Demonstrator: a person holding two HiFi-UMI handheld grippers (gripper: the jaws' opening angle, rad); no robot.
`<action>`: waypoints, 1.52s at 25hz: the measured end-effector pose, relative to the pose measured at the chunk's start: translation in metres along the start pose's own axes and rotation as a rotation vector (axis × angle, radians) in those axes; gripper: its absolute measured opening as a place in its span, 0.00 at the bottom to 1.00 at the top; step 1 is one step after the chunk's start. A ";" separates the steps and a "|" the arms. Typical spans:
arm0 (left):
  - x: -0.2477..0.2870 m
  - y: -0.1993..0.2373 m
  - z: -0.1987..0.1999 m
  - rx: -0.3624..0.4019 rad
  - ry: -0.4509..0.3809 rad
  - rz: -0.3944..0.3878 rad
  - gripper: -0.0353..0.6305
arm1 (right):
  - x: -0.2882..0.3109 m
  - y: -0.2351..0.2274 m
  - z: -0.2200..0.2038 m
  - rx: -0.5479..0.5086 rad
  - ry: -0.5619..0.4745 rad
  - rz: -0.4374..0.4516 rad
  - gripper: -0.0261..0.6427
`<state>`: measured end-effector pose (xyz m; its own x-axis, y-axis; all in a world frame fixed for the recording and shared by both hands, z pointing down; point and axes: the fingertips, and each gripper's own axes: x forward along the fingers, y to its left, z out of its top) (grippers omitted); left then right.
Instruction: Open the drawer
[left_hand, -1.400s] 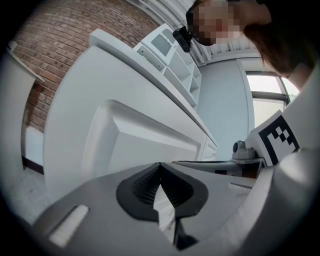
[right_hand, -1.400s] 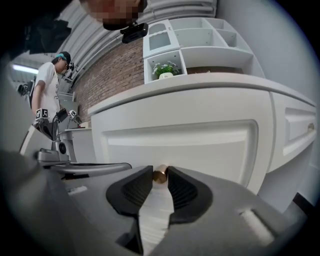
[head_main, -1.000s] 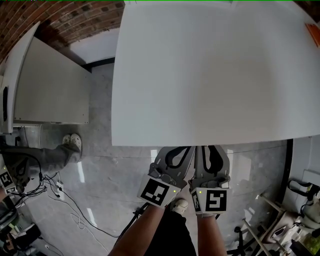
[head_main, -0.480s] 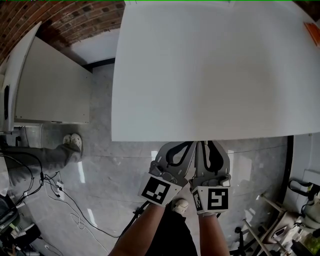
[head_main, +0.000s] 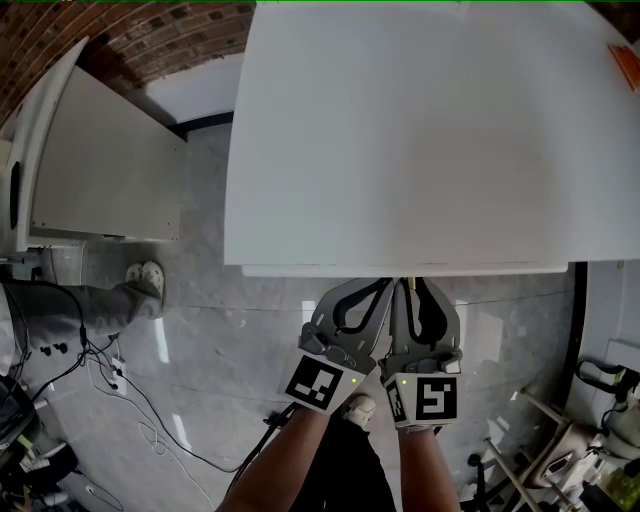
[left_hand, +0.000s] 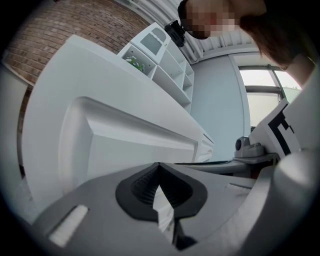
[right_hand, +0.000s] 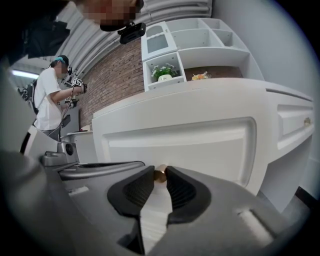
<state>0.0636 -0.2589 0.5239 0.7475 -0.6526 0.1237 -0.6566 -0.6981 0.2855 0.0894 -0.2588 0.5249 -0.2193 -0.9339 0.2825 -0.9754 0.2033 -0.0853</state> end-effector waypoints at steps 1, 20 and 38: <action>-0.001 -0.001 0.000 0.001 0.000 0.001 0.03 | -0.001 0.000 0.000 -0.001 0.000 0.002 0.15; -0.019 -0.020 -0.006 0.021 -0.003 0.015 0.03 | -0.026 0.007 -0.006 -0.019 0.002 0.034 0.15; -0.040 -0.038 -0.014 0.018 -0.001 0.031 0.03 | -0.051 0.016 -0.015 -0.030 0.007 0.038 0.15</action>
<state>0.0604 -0.2021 0.5213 0.7269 -0.6742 0.1309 -0.6810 -0.6830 0.2642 0.0847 -0.2032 0.5230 -0.2562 -0.9231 0.2867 -0.9666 0.2474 -0.0670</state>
